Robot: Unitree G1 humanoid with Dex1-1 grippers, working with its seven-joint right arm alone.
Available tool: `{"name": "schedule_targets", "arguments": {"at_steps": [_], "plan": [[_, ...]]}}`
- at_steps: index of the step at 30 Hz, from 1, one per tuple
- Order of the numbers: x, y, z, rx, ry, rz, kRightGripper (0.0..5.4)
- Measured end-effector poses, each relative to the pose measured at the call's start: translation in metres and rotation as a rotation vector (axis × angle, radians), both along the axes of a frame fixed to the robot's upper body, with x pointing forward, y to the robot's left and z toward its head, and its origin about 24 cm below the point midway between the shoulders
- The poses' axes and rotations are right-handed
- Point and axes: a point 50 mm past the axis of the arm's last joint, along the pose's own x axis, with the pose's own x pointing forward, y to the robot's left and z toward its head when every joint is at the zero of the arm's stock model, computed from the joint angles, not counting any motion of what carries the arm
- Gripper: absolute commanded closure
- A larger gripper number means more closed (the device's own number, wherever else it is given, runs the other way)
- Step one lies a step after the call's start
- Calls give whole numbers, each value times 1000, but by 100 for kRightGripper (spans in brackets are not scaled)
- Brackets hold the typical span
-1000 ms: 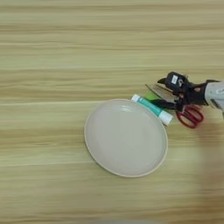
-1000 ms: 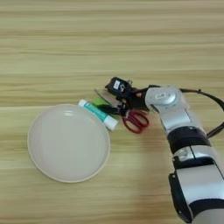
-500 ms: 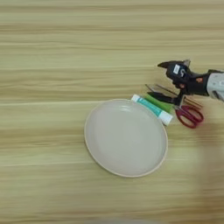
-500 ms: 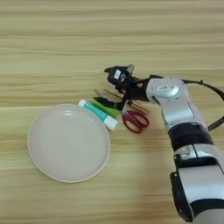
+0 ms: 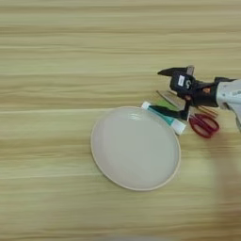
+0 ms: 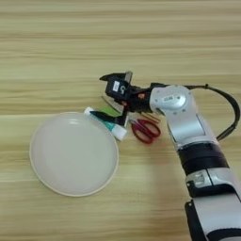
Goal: Move the objects on the table
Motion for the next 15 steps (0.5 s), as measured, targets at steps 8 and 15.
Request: {"name": "schedule_targets", "arguments": {"at_steps": [8,15], "plan": [[-8,14,-10,-1,44,54,5],[-14,27,-15,21,80,111,5]]}}
